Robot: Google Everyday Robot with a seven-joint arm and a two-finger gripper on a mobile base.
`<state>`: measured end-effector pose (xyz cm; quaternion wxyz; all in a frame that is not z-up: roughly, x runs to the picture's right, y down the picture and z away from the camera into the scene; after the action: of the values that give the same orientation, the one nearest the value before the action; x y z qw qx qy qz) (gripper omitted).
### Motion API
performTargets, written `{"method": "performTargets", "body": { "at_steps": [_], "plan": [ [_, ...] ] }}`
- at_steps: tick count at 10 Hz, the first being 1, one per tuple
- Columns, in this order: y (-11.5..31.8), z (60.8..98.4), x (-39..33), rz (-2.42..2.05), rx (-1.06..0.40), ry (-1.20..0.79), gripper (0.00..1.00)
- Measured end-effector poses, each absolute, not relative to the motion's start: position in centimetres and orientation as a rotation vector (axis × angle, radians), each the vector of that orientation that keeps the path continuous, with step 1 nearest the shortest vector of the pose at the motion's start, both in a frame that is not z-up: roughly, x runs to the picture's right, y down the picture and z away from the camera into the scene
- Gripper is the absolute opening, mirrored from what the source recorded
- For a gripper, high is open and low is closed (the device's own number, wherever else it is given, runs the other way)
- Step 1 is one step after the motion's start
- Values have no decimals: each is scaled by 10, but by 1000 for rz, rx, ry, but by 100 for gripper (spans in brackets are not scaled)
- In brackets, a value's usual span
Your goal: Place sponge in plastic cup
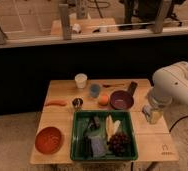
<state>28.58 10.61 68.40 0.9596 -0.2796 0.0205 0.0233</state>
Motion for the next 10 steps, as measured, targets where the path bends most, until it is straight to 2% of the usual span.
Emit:
{"method": "performTargets", "body": {
  "at_steps": [10],
  "plan": [
    [106,684,286,47,-567,41,80]
  ]
}}
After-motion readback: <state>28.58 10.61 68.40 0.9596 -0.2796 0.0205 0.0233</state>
